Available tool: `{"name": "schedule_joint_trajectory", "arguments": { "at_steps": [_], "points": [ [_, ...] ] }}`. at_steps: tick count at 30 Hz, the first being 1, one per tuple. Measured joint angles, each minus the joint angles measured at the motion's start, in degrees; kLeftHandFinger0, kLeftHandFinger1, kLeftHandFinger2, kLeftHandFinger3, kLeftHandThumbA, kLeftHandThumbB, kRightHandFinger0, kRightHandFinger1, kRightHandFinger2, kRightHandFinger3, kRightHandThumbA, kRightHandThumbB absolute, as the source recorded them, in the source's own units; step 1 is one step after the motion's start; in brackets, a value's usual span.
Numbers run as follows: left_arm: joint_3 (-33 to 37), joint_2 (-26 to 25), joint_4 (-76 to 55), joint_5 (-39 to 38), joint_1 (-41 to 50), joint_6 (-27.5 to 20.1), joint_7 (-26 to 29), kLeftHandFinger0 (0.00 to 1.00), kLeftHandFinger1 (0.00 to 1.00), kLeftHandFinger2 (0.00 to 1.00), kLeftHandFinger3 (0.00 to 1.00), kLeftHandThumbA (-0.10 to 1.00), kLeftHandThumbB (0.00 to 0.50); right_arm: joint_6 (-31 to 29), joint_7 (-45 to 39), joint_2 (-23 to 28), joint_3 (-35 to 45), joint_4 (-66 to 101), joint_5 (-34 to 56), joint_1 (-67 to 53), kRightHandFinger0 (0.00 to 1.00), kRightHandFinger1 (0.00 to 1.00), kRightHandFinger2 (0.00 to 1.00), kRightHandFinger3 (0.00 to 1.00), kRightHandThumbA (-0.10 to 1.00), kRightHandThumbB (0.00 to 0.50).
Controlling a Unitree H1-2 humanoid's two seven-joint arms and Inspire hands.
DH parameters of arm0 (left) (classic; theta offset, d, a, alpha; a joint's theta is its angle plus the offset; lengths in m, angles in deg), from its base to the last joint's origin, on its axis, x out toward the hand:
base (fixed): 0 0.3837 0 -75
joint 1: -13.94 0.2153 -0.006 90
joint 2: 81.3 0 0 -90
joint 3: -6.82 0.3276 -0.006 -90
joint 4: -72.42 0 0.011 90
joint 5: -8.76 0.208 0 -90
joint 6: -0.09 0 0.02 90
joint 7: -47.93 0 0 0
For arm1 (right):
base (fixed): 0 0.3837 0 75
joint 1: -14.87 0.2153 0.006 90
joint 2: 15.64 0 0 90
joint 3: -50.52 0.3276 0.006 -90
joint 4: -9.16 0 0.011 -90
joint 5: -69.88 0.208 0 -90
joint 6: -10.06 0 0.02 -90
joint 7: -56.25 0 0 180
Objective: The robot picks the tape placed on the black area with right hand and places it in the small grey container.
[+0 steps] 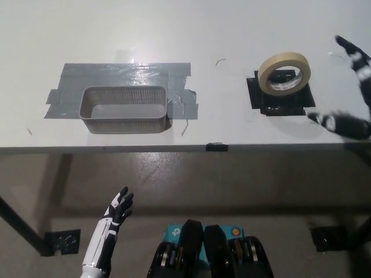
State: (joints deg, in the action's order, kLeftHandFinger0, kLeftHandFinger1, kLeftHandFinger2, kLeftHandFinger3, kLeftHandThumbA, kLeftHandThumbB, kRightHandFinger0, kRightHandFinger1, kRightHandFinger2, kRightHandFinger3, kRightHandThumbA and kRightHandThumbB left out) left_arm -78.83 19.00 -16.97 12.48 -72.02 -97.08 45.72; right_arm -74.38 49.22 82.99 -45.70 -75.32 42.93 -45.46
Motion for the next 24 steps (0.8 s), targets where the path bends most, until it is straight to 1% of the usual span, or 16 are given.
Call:
{"name": "schedule_joint_trajectory", "arguments": {
  "at_steps": [1,2,3,6,7,12,14,17,20,24],
  "points": [
    [-0.03,-0.04,-0.06,0.01,0.18,0.00,0.00,1.00,1.00,1.00,1.00,0.99,0.145,0.94,-0.46,0.20,-1.13,-1.92,-1.32,1.79,1.00,1.00,1.00,1.00,1.00,0.375],
    [-0.05,-0.07,-0.13,0.03,0.41,0.00,0.00,1.00,1.00,1.00,1.00,0.99,0.145,2.03,-0.92,0.35,-2.43,-4.15,-2.59,3.83,1.00,1.00,1.00,1.00,1.00,0.379],
    [-0.08,-0.10,-0.14,0.05,0.54,0.00,0.00,1.00,1.00,1.00,1.00,0.99,0.144,2.64,-1.16,0.36,-3.54,-6.22,-3.53,5.75,1.00,1.00,1.00,1.00,1.00,0.402],
    [-0.11,-0.15,-0.15,0.11,0.92,-0.01,0.00,1.00,1.00,1.00,1.00,0.99,0.139,4.65,-1.53,0.40,-6.20,-12.15,-6.44,10.18,1.00,1.00,1.00,1.00,1.00,0.384],
    [-0.14,-0.22,-0.15,0.11,1.11,-0.01,0.00,1.00,1.00,1.00,1.00,0.99,0.132,5.20,-1.57,0.37,-7.09,-14.05,-7.31,11.56,1.00,1.00,1.00,1.00,1.00,0.390],
    [-0.14,-0.54,-0.13,0.37,1.28,-0.05,0.01,1.00,1.00,1.00,1.00,1.00,0.135,7.19,-1.51,-0.90,-9.46,-23.12,-9.92,17.07,1.00,1.00,1.00,1.00,1.00,0.407],
    [-0.11,-0.66,-0.13,0.46,1.28,-0.05,0.00,1.00,1.00,1.00,1.00,1.00,0.140,7.60,-1.46,-1.69,-9.90,-26.58,-10.30,18.93,1.00,1.00,1.00,1.00,1.00,0.406],
    [-0.08,-0.67,-0.14,0.55,1.29,-0.06,0.01,1.00,1.00,1.00,1.00,1.00,0.117,8.11,-1.44,-2.69,-10.19,-30.45,-10.59,20.95,1.00,1.00,1.00,1.00,1.00,0.408],
    [0.03,-0.73,-0.08,0.89,1.29,-0.18,0.01,1.00,1.00,1.00,1.00,1.00,0.110,8.54,-1.29,-3.55,-10.20,-33.65,-10.60,22.46,1.00,1.00,1.00,1.00,1.00,0.401],
    [0.10,-0.89,0.09,1.50,1.29,-0.68,0.02,1.00,1.00,1.00,1.00,1.00,0.101,8.75,-1.07,-4.24,-10.30,-39.04,-10.59,24.14,1.00,1.00,1.00,1.00,1.00,0.404]
  ]
}}
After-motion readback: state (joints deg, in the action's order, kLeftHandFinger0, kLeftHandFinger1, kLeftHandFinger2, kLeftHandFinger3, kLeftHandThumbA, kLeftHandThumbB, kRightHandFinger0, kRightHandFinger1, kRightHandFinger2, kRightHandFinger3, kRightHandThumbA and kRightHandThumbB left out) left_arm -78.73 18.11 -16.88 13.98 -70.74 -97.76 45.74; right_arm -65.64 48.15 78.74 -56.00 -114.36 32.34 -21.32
